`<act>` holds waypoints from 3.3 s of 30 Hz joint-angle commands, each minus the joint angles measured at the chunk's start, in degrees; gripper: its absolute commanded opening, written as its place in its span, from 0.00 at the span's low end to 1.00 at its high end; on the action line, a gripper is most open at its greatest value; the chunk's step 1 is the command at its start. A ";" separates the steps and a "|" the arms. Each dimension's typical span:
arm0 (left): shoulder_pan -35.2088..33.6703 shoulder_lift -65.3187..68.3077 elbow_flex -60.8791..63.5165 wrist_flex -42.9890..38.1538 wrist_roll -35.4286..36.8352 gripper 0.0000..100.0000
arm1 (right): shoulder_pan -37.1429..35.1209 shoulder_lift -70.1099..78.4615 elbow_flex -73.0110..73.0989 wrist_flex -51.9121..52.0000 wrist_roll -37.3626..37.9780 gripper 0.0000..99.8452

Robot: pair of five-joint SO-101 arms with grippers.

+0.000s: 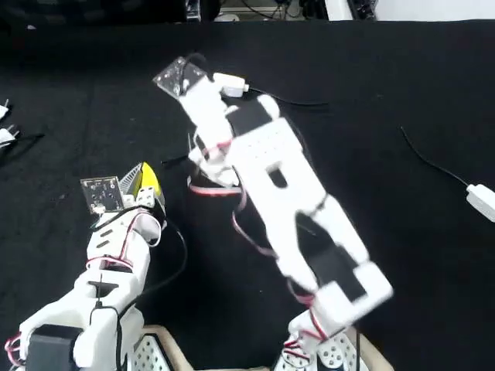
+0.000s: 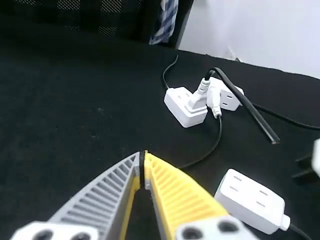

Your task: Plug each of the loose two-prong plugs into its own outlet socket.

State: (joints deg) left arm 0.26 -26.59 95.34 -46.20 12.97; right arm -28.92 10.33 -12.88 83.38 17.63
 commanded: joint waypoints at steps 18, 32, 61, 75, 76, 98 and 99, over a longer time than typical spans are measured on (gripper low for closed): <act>0.84 -0.18 1.01 0.35 0.00 0.03 | 2.11 39.69 -50.68 15.38 6.24 0.01; 0.92 -0.18 1.01 0.35 -0.09 0.03 | 2.11 41.98 -51.65 16.18 10.20 0.01; 0.92 -0.18 1.01 0.44 -0.09 0.03 | 0.97 41.80 -51.74 16.18 12.13 0.01; 0.92 -0.18 1.01 0.44 -0.09 0.03 | 3.87 42.07 -51.65 16.18 13.71 0.01; 0.92 -0.18 1.01 0.44 -0.09 0.03 | 3.78 42.07 -51.65 16.18 13.71 0.01; 0.92 -0.18 1.01 0.44 -0.09 0.03 | 0.62 43.30 -51.30 16.18 12.22 0.01; 0.92 -0.18 1.01 0.44 -0.09 0.03 | 0.62 43.91 -51.38 16.09 12.40 0.01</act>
State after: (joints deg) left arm 0.70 -26.59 95.34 -46.02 12.97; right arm -27.78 53.85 -61.85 99.12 30.20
